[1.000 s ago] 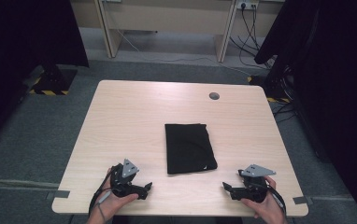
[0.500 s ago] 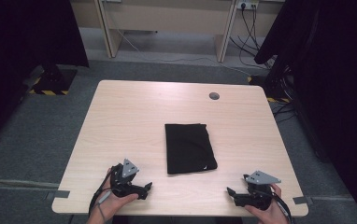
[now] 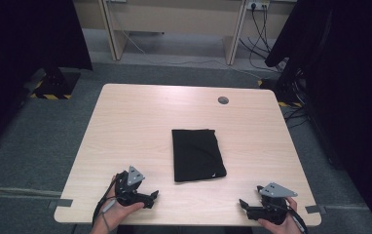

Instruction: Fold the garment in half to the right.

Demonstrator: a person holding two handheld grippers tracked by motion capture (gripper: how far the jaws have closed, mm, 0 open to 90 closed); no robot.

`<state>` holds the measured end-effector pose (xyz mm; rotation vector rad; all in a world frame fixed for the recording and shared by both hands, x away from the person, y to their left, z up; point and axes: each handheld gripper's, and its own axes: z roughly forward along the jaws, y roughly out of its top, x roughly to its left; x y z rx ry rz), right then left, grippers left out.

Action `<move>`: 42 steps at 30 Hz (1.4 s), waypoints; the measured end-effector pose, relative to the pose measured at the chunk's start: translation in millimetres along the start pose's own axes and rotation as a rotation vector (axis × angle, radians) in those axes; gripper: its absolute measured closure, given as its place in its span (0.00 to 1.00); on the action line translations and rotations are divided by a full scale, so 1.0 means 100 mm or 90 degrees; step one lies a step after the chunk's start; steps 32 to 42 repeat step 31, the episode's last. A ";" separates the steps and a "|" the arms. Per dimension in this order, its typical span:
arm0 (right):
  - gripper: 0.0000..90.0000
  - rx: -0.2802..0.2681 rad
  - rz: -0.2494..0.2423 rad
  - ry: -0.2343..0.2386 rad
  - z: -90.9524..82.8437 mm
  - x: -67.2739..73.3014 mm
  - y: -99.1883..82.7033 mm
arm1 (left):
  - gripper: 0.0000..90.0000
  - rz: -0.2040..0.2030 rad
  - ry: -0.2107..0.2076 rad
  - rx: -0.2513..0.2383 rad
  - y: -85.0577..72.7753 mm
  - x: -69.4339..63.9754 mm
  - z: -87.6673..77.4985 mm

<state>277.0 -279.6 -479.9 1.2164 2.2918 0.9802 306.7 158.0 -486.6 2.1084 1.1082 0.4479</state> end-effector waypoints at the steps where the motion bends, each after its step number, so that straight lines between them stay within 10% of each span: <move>1: 0.19 0.000 -0.001 -0.001 -0.01 0.00 -0.01 | 0.00 0.000 0.000 0.000 0.00 0.00 0.00; 42: 0.17 -0.004 0.004 -0.007 -0.06 0.03 -0.07 | 0.00 0.000 0.001 0.000 0.00 0.00 0.00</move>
